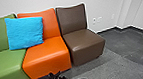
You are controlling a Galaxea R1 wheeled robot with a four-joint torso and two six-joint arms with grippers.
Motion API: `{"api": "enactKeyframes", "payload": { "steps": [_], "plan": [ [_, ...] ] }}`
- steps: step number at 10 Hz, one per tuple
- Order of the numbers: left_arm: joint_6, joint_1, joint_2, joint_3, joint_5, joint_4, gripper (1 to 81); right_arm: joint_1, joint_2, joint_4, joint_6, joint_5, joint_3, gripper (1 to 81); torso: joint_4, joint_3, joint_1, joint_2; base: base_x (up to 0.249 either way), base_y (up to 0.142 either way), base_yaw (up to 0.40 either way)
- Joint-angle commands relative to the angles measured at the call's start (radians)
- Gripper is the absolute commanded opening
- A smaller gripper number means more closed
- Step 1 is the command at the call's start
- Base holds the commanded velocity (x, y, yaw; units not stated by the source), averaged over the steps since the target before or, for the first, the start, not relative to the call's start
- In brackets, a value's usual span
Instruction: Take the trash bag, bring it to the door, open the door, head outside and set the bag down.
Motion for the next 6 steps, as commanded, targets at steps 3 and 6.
{"api": "enactKeyframes", "payload": {
  "steps": [3,6],
  "plan": [
    [-0.031,-0.143,0.027,0.003,0.054,-0.027,81.1,0.036,-0.073,0.012,-0.001,-0.071,0.021,81.1,0.0,0.0,0.0,0.0,0.0,0.0,0.0],
    [-0.032,-0.117,0.068,-0.029,0.042,-0.028,81.1,0.043,-0.067,0.012,-0.001,-0.074,0.021,81.1,0.0,0.0,0.0,0.0,0.0,0.0,0.0]
  ]
}}
